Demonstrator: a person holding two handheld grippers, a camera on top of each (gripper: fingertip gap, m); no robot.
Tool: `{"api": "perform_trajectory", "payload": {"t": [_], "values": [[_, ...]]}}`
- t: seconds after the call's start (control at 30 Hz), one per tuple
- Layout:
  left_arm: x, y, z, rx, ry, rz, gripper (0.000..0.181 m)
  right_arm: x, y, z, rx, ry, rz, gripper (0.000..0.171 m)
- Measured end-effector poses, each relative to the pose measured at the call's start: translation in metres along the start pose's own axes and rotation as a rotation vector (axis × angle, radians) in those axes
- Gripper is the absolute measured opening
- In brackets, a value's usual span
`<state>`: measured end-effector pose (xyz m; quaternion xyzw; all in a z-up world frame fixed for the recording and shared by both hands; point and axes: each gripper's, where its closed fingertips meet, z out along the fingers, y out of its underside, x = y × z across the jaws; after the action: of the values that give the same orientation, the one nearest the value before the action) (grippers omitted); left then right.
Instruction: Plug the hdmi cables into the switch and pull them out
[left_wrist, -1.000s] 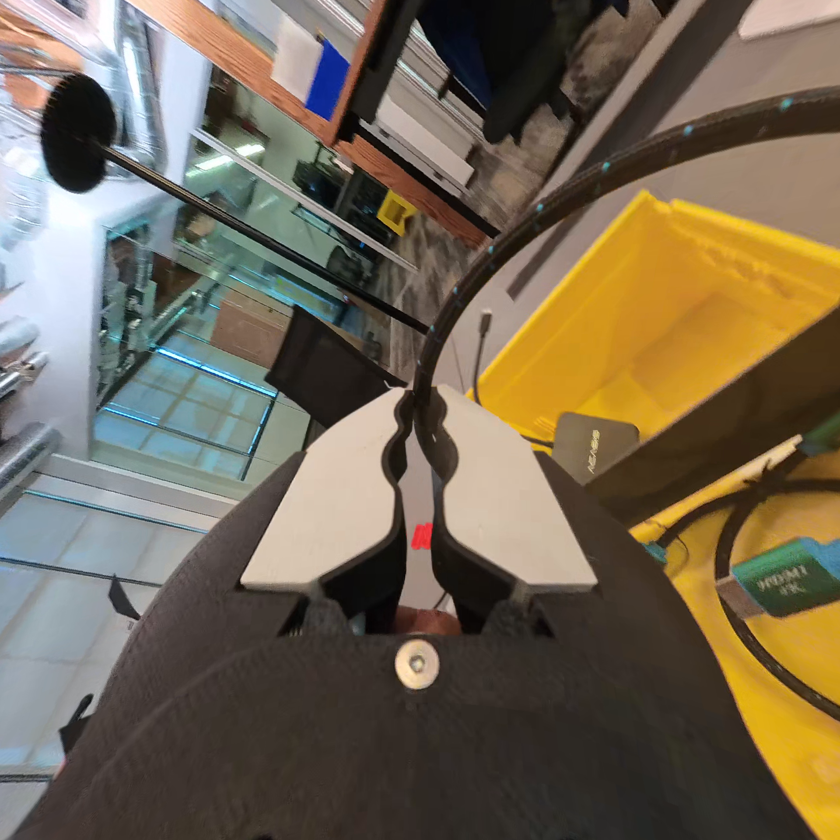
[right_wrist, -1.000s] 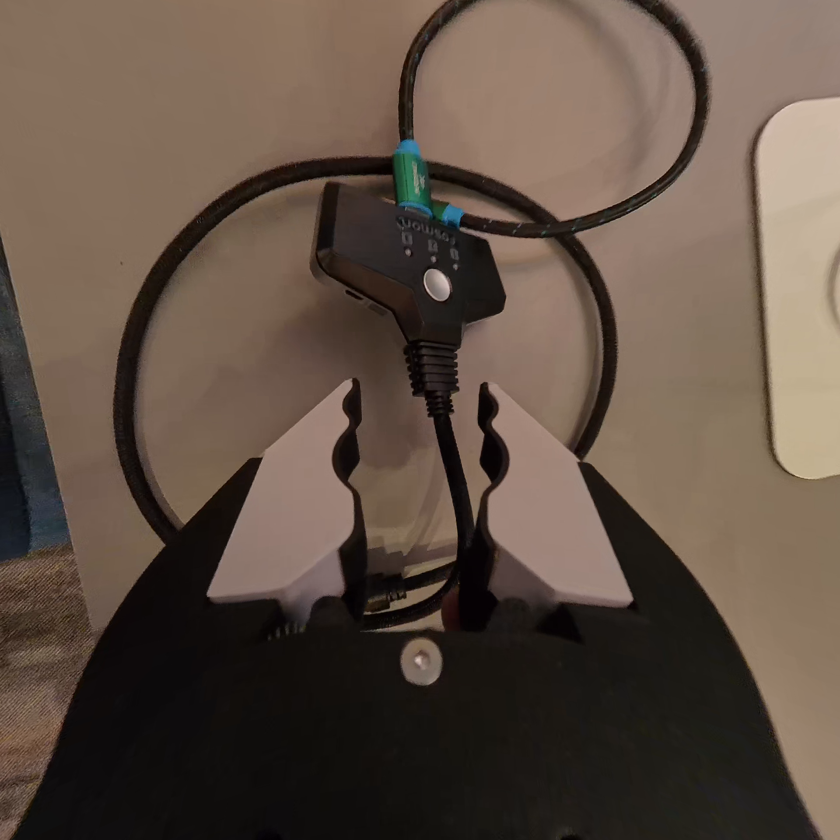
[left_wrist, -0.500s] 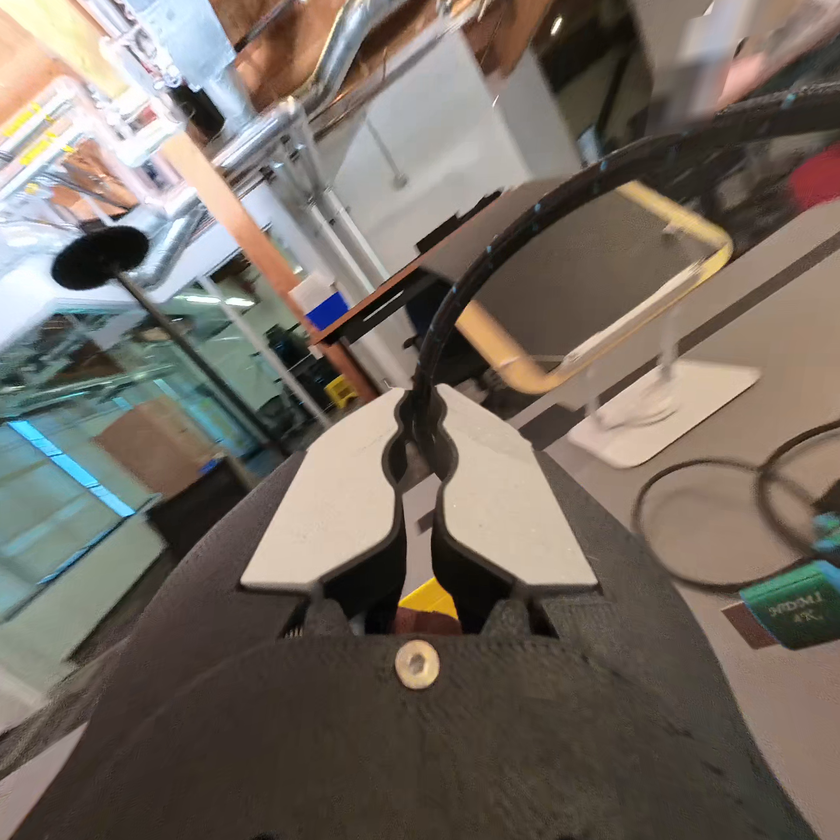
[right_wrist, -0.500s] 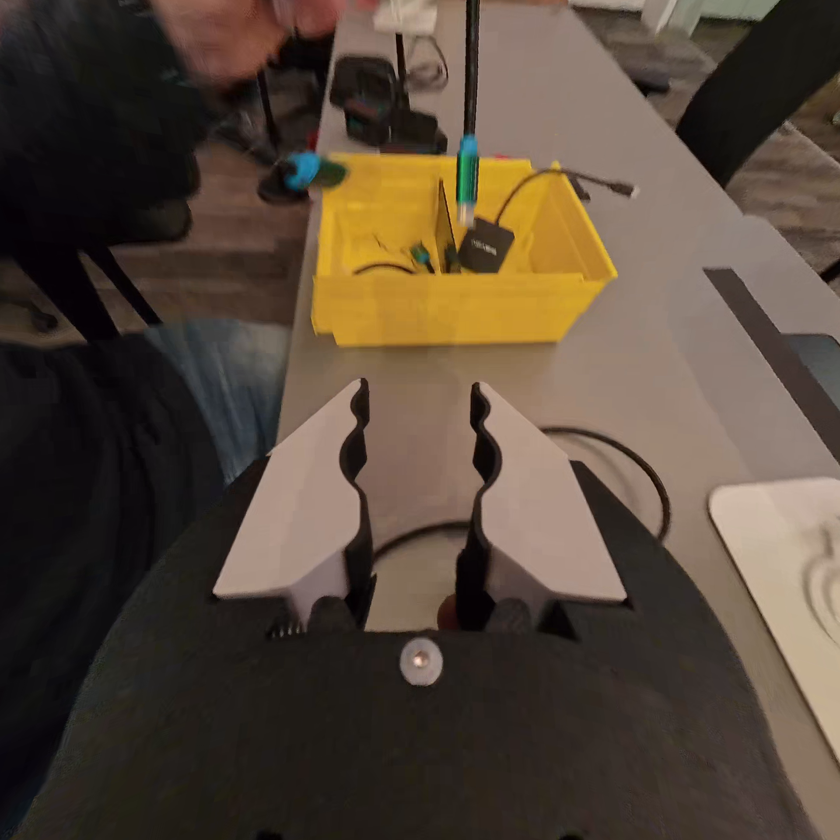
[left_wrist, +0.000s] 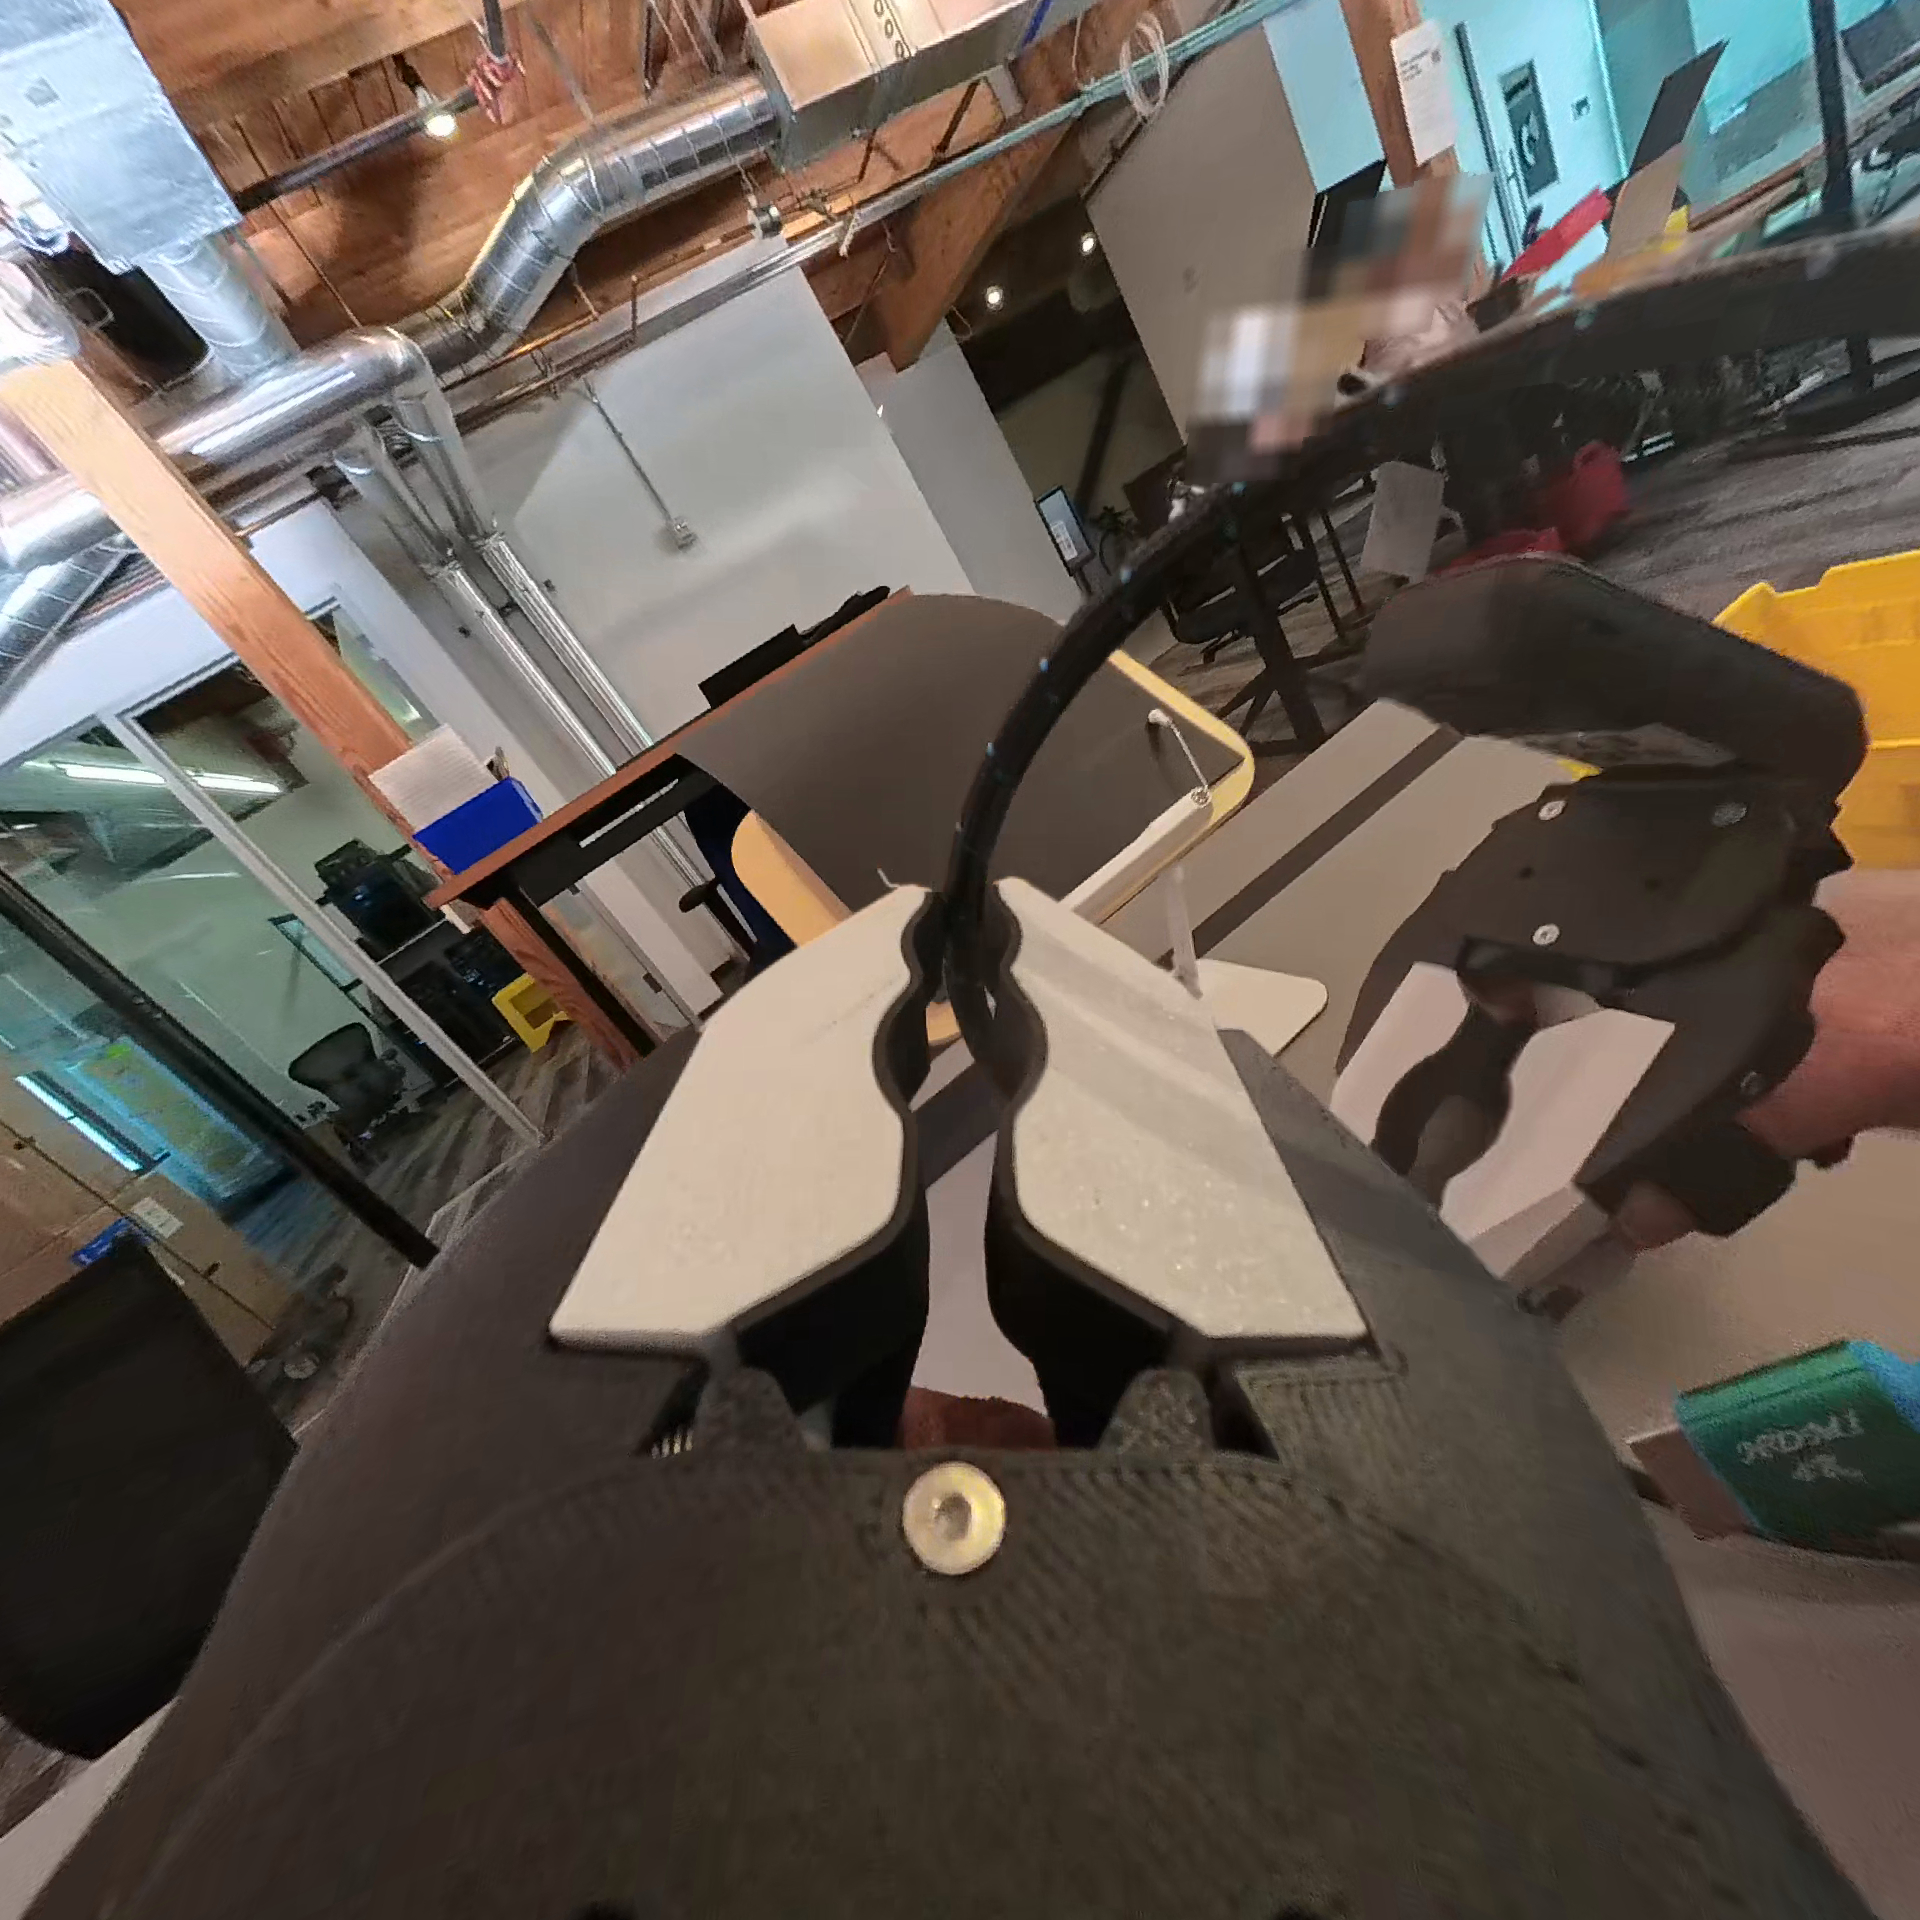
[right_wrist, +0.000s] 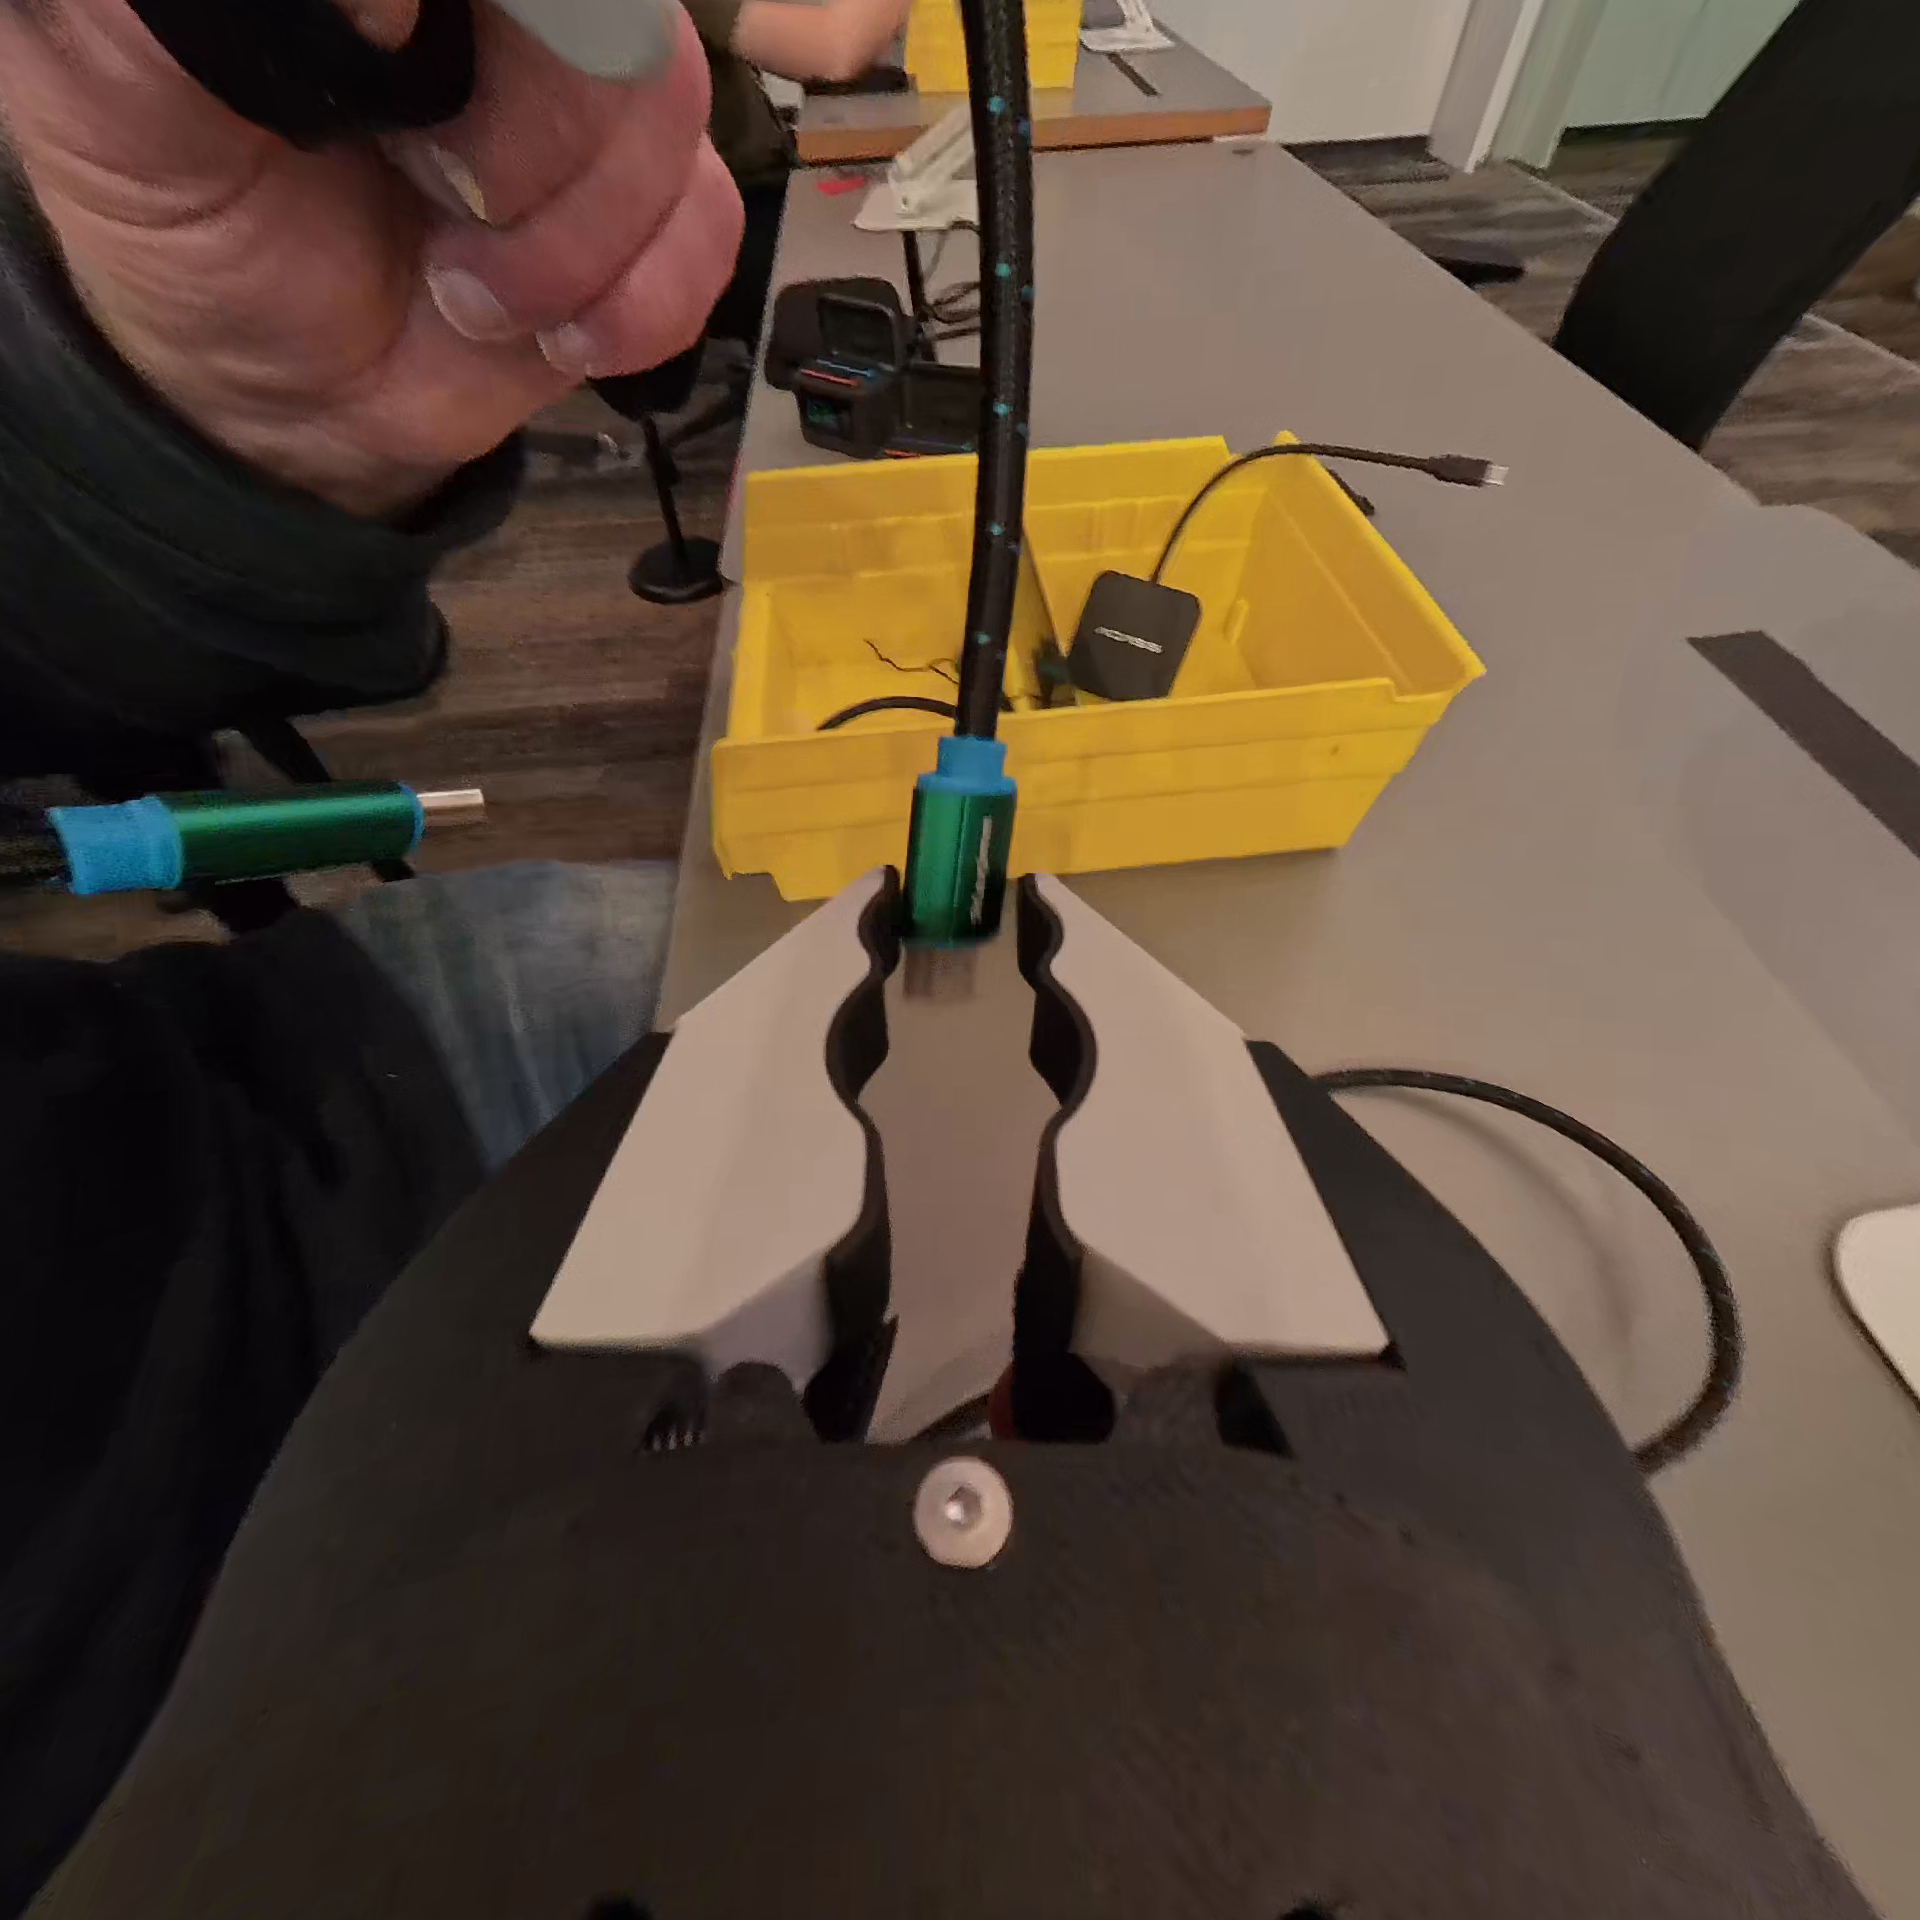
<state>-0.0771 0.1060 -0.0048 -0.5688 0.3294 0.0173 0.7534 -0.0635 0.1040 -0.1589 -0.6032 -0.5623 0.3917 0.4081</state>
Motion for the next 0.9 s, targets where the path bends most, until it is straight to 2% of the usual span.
{"api": "perform_trajectory", "payload": {"t": [0.17, 0.27, 0.33, 0.37, 0.43, 0.53, 0.7, 0.8, 0.9], "values": [[-0.011, 0.016, 0.003, -0.048, -0.044, 0.003, 0.006, -0.006, -0.004, -0.024, 0.001, 0.058, -0.173, 0.044], [-0.010, 0.025, 0.007, -0.077, -0.037, 0.007, 0.006, -0.043, -0.008, -0.033, 0.023, -0.063, -0.332, 0.063], [-0.005, 0.029, 0.010, -0.084, -0.023, -0.002, 0.006, -0.065, -0.005, -0.030, 0.001, -0.129, -0.403, 0.065], [-0.002, 0.031, 0.011, -0.088, -0.012, -0.010, 0.006, -0.075, -0.004, -0.026, -0.003, -0.149, -0.434, 0.064], [0.005, 0.035, 0.014, -0.099, 0.003, -0.014, 0.006, -0.085, -0.007, -0.016, 0.008, -0.149, -0.475, 0.050], [0.012, 0.042, 0.017, -0.118, 0.016, -0.021, 0.006, -0.084, -0.001, -0.003, -0.042, -0.127, -0.507, 0.006], [-0.009, 0.063, 0.016, -0.168, -0.058, -0.023, 0.006, -0.060, 0.013, -0.011, -0.142, -0.046, -0.477, 0.000], [-0.016, 0.073, 0.013, -0.168, -0.054, -0.034, 0.007, -0.018, 0.029, -0.028, -0.254, 0.121, -0.441, 0.000], [-0.007, 0.068, 0.009, -0.150, -0.005, 0.053, 0.007, 0.027, 0.038, -0.053, -0.317, 0.305, -0.393, 0.000]]}}
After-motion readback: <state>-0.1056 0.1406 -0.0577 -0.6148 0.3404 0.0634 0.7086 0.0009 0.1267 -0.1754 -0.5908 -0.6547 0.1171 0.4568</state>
